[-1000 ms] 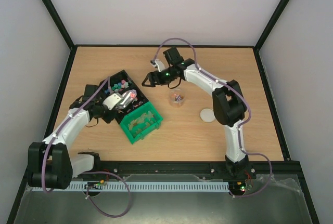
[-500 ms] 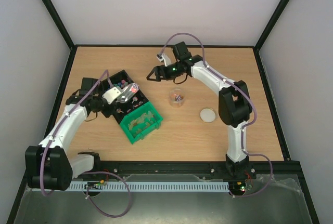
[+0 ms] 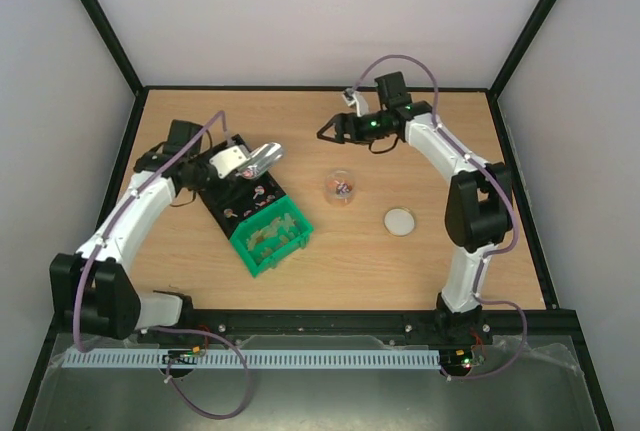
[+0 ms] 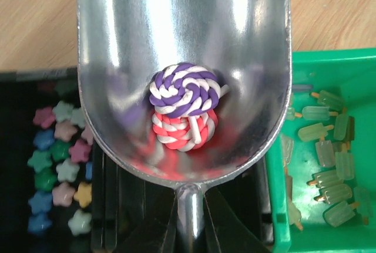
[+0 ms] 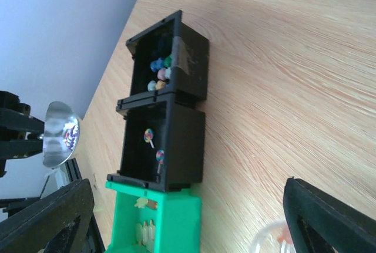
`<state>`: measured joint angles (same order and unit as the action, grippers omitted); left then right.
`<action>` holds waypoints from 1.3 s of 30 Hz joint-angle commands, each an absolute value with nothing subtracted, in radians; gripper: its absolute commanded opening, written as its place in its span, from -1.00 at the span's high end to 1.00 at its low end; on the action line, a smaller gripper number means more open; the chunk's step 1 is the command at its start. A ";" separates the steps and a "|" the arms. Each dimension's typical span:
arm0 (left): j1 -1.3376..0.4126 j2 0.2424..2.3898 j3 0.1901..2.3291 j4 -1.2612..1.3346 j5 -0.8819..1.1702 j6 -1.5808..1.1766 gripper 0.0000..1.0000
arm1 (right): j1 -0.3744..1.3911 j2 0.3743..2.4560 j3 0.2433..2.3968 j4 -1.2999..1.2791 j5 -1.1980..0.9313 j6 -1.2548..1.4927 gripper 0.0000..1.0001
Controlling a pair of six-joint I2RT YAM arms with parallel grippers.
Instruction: Pack the candies
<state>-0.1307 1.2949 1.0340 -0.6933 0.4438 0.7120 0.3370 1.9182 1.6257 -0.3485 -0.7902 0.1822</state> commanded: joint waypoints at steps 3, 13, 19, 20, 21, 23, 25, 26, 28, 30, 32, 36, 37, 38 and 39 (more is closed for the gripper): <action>-0.282 1.370 1.156 -0.808 0.339 0.751 0.96 | 0.244 1.824 1.497 -0.456 -0.815 0.087 -0.86; -0.508 1.539 1.345 -0.932 0.104 0.727 0.96 | 0.141 1.764 1.291 -0.460 -0.810 0.022 -0.88; -0.566 1.656 1.481 -1.006 0.022 0.713 0.96 | 0.139 1.762 1.239 -0.422 -0.815 0.035 -0.88; -0.572 1.673 1.499 -1.015 0.008 0.717 0.96 | 0.138 1.761 1.241 -0.423 -0.814 0.035 -0.87; -0.579 1.693 1.514 -1.023 -0.006 0.720 0.96 | 0.138 1.761 1.241 -0.423 -0.813 0.035 -0.87; -0.595 1.719 1.542 -1.035 -0.036 0.725 0.96 | 0.138 1.762 1.237 -0.421 -0.814 0.035 -0.87; -0.608 1.744 1.570 -1.049 -0.058 0.727 0.96 | 0.139 1.769 1.236 -0.421 -0.812 0.034 -0.87; -0.613 1.755 1.581 -1.056 -0.069 0.727 0.96 | 0.138 1.769 1.235 -0.420 -0.812 0.034 -0.87; -0.624 1.779 1.602 -1.068 -0.089 0.725 0.96 | 0.139 1.772 1.234 -0.418 -0.811 0.035 -0.87; -0.635 1.797 1.624 -1.075 -0.108 0.724 0.96 | 0.138 1.776 1.235 -0.417 -0.813 0.034 -0.87; -0.647 1.815 1.645 -1.082 -0.120 0.721 0.96 | 0.138 1.779 1.236 -0.417 -0.815 0.034 -0.87; -0.677 1.857 1.676 -1.105 -0.158 0.717 0.96 | 0.139 1.782 1.239 -0.423 -0.815 0.028 -0.88; -0.681 1.864 1.682 -1.106 -0.166 0.717 0.96 | 0.139 1.782 1.239 -0.424 -0.811 0.028 -0.88; -0.686 1.871 1.690 -1.106 -0.175 0.716 0.96 | 0.139 1.780 1.239 -0.423 -0.809 0.027 -0.88; -0.689 1.878 1.698 -1.108 -0.182 0.716 0.96 | 0.138 1.778 1.239 -0.423 -0.807 0.027 -0.88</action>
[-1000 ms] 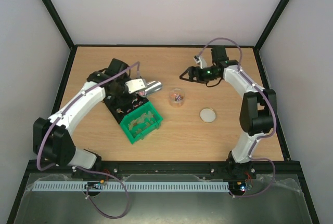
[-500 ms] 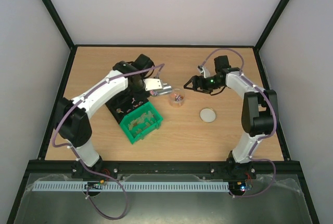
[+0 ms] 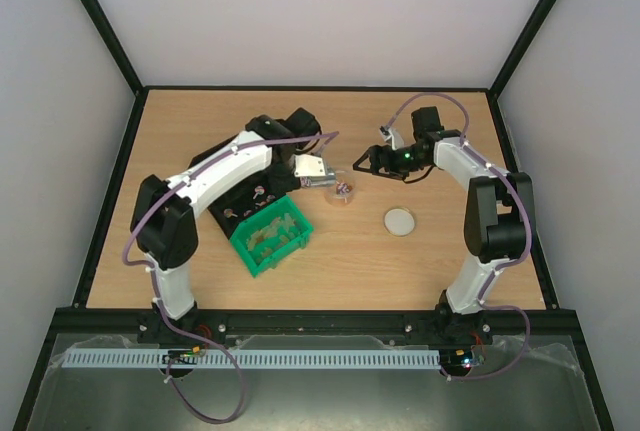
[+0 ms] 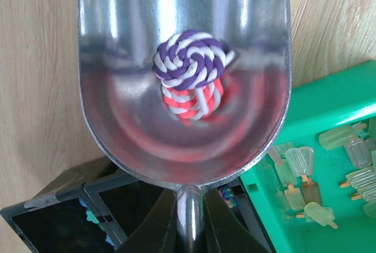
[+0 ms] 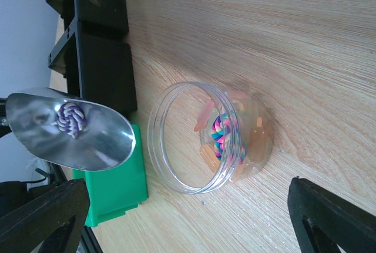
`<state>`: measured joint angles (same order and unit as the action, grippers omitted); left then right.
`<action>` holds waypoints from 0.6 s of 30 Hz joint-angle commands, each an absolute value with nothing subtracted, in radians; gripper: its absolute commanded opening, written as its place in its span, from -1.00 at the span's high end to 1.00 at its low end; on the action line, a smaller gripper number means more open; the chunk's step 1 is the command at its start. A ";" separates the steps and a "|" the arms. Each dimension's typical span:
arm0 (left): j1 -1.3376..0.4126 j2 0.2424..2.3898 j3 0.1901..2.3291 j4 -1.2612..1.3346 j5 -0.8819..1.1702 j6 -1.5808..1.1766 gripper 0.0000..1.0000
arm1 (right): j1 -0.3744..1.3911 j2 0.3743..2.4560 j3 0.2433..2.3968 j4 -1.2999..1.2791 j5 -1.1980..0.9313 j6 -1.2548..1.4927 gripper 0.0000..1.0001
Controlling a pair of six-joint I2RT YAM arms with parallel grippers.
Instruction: Pack the candies
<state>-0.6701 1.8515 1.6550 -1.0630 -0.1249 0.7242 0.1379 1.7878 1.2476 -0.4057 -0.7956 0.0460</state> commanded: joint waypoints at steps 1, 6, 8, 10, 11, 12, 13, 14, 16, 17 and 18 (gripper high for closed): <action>-0.692 1.886 1.706 -1.112 -0.192 0.715 0.96 | 0.138 1.778 1.238 -0.423 -0.807 0.026 -0.88; -0.699 1.919 1.739 -1.123 -0.228 0.714 0.96 | 0.139 1.779 1.241 -0.425 -0.805 0.024 -0.91; -0.705 1.930 1.752 -1.130 -0.236 0.714 0.96 | 0.139 1.779 1.242 -0.427 -0.806 0.021 -0.93; -0.710 1.939 1.763 -1.139 -0.247 0.717 0.96 | 0.139 1.779 1.244 -0.427 -0.806 0.019 -0.96; -0.712 1.943 1.764 -1.142 -0.252 0.717 0.96 | 0.139 1.778 1.242 -0.427 -0.805 0.018 -0.97; -0.713 1.947 1.767 -1.145 -0.257 0.717 0.96 | 0.139 1.777 1.242 -0.425 -0.804 0.018 -0.98; -0.715 1.950 1.772 -1.150 -0.261 0.717 0.96 | 0.140 1.778 1.243 -0.423 -0.806 0.018 -0.99; -0.715 1.954 1.777 -1.154 -0.265 0.716 0.96 | 0.138 1.781 1.243 -0.420 -0.806 0.020 -1.00; -0.714 1.956 1.781 -1.156 -0.267 0.716 0.96 | 0.139 1.790 1.252 -0.423 -0.810 0.023 -0.98; -0.715 1.957 1.780 -1.154 -0.268 0.718 0.96 | 0.138 1.793 1.255 -0.427 -0.811 0.023 -0.97; -0.715 1.958 1.779 -1.154 -0.270 0.718 0.96 | 0.139 1.791 1.256 -0.429 -0.813 0.024 -0.97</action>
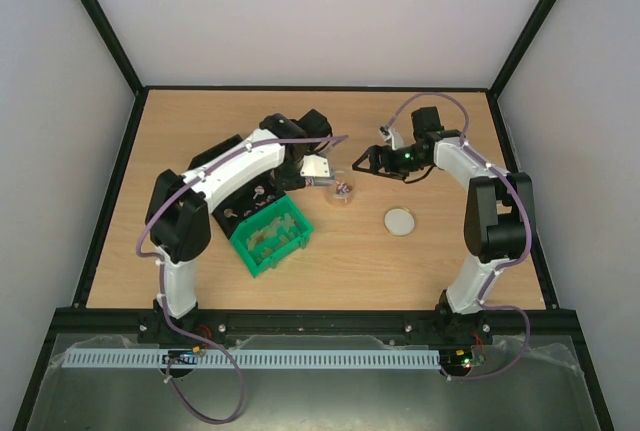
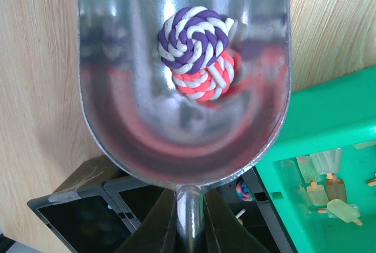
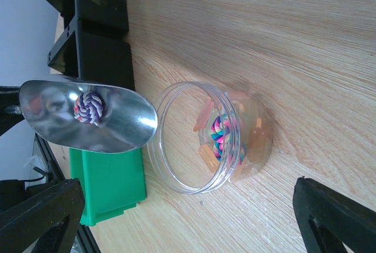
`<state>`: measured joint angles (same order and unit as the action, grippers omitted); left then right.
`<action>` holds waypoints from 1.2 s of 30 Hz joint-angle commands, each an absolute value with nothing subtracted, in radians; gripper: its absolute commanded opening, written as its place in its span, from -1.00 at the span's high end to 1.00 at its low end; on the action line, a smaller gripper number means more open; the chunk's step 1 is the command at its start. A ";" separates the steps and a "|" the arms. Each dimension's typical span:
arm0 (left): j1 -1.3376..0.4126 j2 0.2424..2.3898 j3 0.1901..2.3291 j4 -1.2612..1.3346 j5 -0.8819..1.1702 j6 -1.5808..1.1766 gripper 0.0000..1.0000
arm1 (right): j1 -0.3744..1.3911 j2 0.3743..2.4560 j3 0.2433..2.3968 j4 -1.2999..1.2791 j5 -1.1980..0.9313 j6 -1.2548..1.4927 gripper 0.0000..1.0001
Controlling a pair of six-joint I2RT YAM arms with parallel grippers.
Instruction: Pack the candies
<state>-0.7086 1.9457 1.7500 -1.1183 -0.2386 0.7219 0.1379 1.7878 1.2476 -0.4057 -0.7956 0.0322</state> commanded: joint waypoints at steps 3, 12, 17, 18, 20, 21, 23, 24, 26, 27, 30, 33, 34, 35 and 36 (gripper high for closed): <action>-0.715 1.966 1.779 -1.155 -0.270 0.716 0.96 | 0.138 1.783 1.246 -0.421 -0.812 0.025 -0.97; -0.715 1.968 1.784 -1.168 -0.286 0.715 0.96 | 0.139 1.781 1.245 -0.420 -0.814 0.025 -0.97; -0.715 1.967 1.786 -1.170 -0.294 0.715 0.96 | 0.138 1.781 1.246 -0.420 -0.815 0.024 -0.97; -0.715 1.966 1.786 -1.171 -0.295 0.715 0.96 | 0.138 1.779 1.245 -0.419 -0.814 0.023 -0.97; -0.715 1.967 1.786 -1.170 -0.294 0.715 0.96 | 0.138 1.777 1.246 -0.420 -0.814 0.023 -0.97; -0.715 1.967 1.786 -1.171 -0.296 0.715 0.96 | 0.139 1.776 1.246 -0.420 -0.813 0.023 -0.97; -0.715 1.967 1.785 -1.172 -0.295 0.715 0.96 | 0.138 1.778 1.246 -0.420 -0.814 0.023 -0.97; -0.715 1.967 1.786 -1.172 -0.294 0.714 0.96 | 0.138 1.779 1.245 -0.420 -0.814 0.022 -0.97; -0.715 1.967 1.784 -1.173 -0.295 0.714 0.96 | 0.138 1.780 1.245 -0.420 -0.815 0.023 -0.97; -0.715 1.967 1.785 -1.173 -0.295 0.714 0.96 | 0.138 1.781 1.246 -0.420 -0.815 0.023 -0.97; -0.715 1.967 1.785 -1.175 -0.297 0.715 0.96 | 0.139 1.779 1.245 -0.420 -0.815 0.022 -0.97; -0.716 1.967 1.786 -1.175 -0.301 0.716 0.96 | 0.139 1.781 1.246 -0.421 -0.813 0.020 -0.97; -0.717 1.967 1.786 -1.176 -0.303 0.715 0.96 | 0.138 1.780 1.245 -0.421 -0.814 0.020 -0.97; -0.718 1.967 1.786 -1.176 -0.306 0.716 0.96 | 0.139 1.780 1.245 -0.421 -0.814 0.019 -0.97; -0.719 1.967 1.786 -1.177 -0.308 0.717 0.96 | 0.139 1.781 1.245 -0.422 -0.812 0.020 -0.97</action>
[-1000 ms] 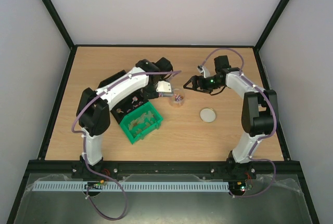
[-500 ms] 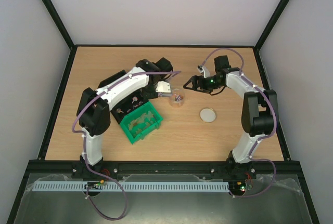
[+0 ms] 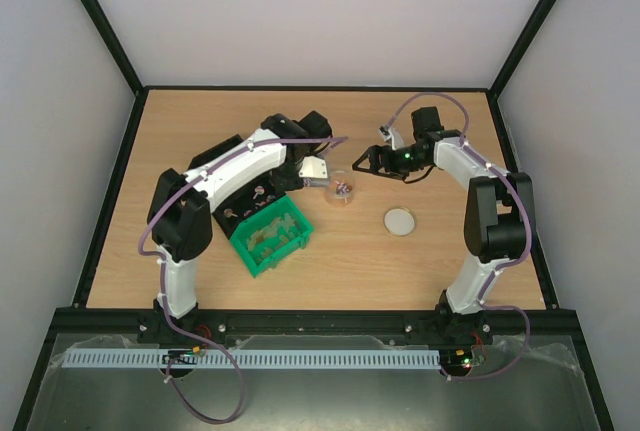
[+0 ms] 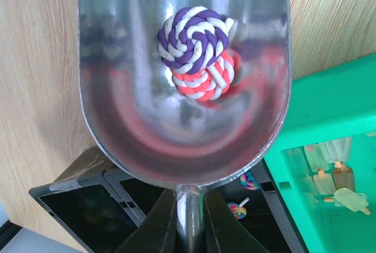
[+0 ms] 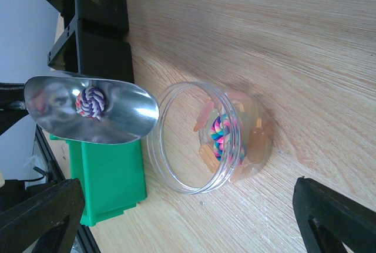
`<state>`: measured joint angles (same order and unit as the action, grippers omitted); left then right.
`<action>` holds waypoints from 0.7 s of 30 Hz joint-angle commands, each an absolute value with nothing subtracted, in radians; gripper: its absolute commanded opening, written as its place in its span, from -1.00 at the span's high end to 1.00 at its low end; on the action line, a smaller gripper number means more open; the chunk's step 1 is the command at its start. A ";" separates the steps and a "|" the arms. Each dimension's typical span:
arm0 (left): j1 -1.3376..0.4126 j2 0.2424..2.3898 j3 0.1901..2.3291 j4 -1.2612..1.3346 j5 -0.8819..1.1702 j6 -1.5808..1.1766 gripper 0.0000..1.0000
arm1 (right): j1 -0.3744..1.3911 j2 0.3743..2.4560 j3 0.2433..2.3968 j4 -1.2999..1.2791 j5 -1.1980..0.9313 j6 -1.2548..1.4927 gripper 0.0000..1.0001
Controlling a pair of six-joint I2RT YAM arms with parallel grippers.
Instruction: Pack the candies
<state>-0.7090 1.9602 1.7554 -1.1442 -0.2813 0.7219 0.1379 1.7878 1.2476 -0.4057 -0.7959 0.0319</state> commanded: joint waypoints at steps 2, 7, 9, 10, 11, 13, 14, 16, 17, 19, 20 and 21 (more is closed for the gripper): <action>-0.722 1.968 1.788 -1.175 -0.318 0.717 0.96 | 0.139 1.780 1.247 -0.424 -0.813 0.018 -0.97; -0.732 1.965 1.796 -1.179 -0.343 0.718 0.96 | 0.138 1.780 1.247 -0.421 -0.813 0.020 -0.97; -0.734 1.962 1.798 -1.181 -0.348 0.720 0.96 | 0.138 1.779 1.247 -0.421 -0.813 0.021 -0.97; -0.735 1.961 1.798 -1.181 -0.348 0.722 0.96 | 0.139 1.780 1.247 -0.421 -0.812 0.021 -0.97; -0.735 1.960 1.798 -1.181 -0.350 0.721 0.96 | 0.139 1.780 1.247 -0.419 -0.811 0.021 -0.97; -0.738 1.960 1.801 -1.181 -0.351 0.721 0.96 | 0.139 1.779 1.248 -0.420 -0.810 0.021 -0.97; -0.741 1.962 1.804 -1.183 -0.352 0.722 0.96 | 0.139 1.779 1.246 -0.418 -0.811 0.023 -0.97; -0.749 1.967 1.808 -1.183 -0.358 0.725 0.96 | 0.139 1.782 1.247 -0.418 -0.806 0.024 -0.97; -0.753 1.970 1.810 -1.182 -0.365 0.727 0.96 | 0.138 1.781 1.248 -0.416 -0.803 0.024 -0.97; -0.762 1.978 1.815 -1.180 -0.379 0.734 0.96 | 0.138 1.783 1.248 -0.416 -0.801 0.024 -0.97; -0.767 1.981 1.820 -1.179 -0.383 0.736 0.96 | 0.138 1.782 1.249 -0.416 -0.799 0.024 -0.97; -0.772 1.985 1.826 -1.180 -0.388 0.739 0.96 | 0.139 1.782 1.249 -0.416 -0.798 0.024 -0.97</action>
<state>-0.7479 1.9629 1.7832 -1.1568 -0.3458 0.7258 0.1379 1.7878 1.2476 -0.4057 -0.7952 0.0299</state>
